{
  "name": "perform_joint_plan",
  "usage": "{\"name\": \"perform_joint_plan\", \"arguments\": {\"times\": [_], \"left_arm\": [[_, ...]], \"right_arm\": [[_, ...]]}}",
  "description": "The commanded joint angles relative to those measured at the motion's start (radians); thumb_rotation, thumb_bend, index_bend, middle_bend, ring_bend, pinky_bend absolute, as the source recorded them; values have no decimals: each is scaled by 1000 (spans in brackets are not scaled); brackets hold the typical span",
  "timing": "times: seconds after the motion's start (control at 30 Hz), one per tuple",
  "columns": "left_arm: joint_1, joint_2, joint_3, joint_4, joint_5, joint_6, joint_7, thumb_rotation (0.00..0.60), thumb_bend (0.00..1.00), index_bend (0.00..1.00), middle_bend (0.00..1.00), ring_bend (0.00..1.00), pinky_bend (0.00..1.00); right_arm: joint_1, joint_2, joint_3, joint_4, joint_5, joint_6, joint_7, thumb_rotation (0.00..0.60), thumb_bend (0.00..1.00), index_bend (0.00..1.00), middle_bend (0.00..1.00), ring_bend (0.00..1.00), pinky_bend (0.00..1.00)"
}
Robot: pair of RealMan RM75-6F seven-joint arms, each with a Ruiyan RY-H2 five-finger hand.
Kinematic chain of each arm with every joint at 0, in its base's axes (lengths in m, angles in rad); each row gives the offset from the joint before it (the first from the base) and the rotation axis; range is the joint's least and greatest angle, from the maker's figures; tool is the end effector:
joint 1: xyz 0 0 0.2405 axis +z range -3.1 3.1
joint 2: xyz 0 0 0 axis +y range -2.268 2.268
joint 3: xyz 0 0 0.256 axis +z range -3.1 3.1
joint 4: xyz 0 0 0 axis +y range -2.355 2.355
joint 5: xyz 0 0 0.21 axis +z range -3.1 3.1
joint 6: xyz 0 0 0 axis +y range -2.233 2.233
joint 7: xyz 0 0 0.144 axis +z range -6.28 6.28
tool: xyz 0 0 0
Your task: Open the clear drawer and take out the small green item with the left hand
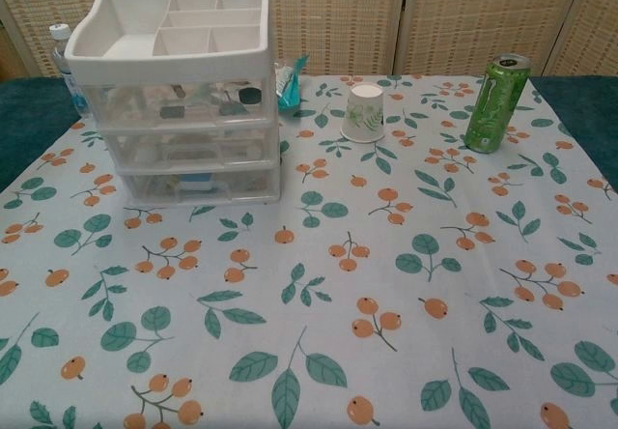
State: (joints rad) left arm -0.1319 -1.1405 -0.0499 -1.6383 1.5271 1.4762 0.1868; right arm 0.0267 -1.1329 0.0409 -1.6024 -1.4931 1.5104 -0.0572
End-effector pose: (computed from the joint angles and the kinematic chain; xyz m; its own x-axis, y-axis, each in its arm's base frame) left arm -0.2918 0.1942 0.1472 0.5207 -0.0172 0.8536 0.8502 -0.0813 -0.5202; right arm -0.3218 -0.1608 0.1580 0.4431 -0.0118 0.8964 -0.8950 0.0512 0.4431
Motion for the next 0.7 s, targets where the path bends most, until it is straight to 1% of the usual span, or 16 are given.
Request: {"name": "perform_joint_plan", "arguments": {"times": [0.03,0.23,0.33,0.5,0.6,0.67,0.7], "left_arm": [[-8,-3,2,0,4,-10,2,600,313,144,93,58,160],[-21,-4,0,-5,14,-19,-5,600,313,145,93,58,160],[-26,-4,-2,-1,27,-14,-7,600,313,150,93,58,161],[-35,-4,-10,6,44,-1,-23,600,313,171,99,77,160],[-46,-4,-16,15,58,1,-39,600,313,193,167,157,164],[-58,-3,-21,16,69,-2,-54,600,313,202,225,227,202],[-65,-2,-22,16,75,-6,-61,600,313,207,264,269,250]], "right_arm": [[-1,-2,3,3,0,4,3,600,326,0,42,25,54],[-4,-14,10,19,-12,23,21,600,327,0,41,26,54],[-4,-16,13,26,-11,25,28,600,327,0,24,26,55],[-2,-5,25,15,-18,41,35,600,327,0,15,26,55],[-2,3,37,2,-17,54,46,600,327,0,15,25,55],[0,11,46,-8,-13,57,45,600,327,0,13,25,55],[1,16,49,-13,-9,55,42,600,327,0,10,26,55]]}}
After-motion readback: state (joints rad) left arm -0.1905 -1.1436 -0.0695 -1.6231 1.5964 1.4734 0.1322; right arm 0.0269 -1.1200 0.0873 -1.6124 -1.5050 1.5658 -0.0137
